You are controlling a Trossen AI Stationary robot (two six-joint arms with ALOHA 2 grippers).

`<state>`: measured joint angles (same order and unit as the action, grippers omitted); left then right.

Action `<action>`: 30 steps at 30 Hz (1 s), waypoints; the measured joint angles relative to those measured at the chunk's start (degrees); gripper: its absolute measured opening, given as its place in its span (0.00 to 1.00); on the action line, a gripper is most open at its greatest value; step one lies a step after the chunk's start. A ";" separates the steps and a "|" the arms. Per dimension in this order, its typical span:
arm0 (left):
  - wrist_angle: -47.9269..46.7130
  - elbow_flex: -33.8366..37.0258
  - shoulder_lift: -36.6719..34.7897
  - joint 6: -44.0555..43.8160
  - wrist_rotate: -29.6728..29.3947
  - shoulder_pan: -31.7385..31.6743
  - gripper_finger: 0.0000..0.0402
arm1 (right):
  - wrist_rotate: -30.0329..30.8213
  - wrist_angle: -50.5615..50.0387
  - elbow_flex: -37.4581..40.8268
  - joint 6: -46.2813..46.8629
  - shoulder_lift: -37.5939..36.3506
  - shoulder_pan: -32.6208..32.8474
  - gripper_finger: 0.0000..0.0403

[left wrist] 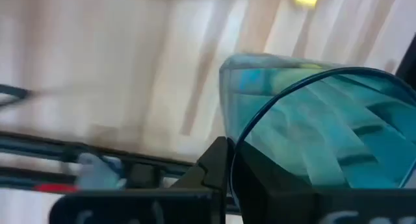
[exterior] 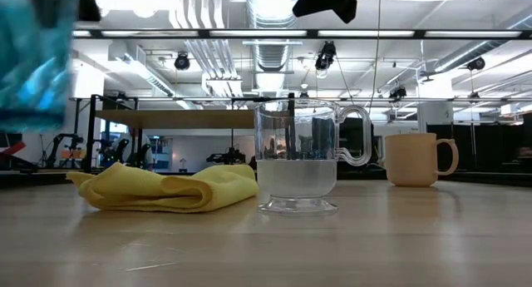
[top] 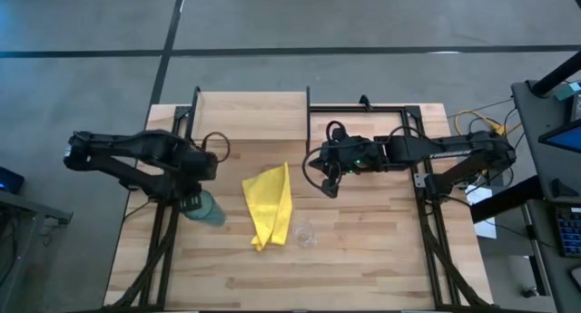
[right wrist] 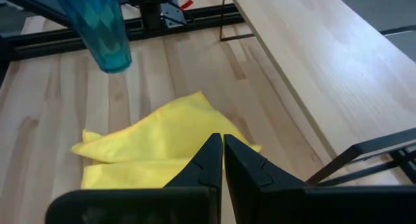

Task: Stack small to large cups/mugs on shelf
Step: Put the blue cup on the shelf

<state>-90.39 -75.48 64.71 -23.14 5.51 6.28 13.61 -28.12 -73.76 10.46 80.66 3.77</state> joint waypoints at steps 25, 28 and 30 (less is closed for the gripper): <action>1.44 -59.48 40.85 26.73 -16.64 -29.06 0.00 | 11.97 -0.08 0.00 2.74 0.35 -5.26 0.02; 3.35 -57.30 41.40 26.80 -11.88 -31.80 0.00 | 11.98 0.28 0.02 2.81 1.31 -6.75 0.02; 3.13 -57.14 42.11 26.80 -11.48 -32.80 0.00 | 11.94 0.51 0.02 2.81 2.16 -7.90 0.02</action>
<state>-87.26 -132.62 106.83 3.66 -5.98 -26.52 25.54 -27.61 -73.73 13.28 82.83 -4.13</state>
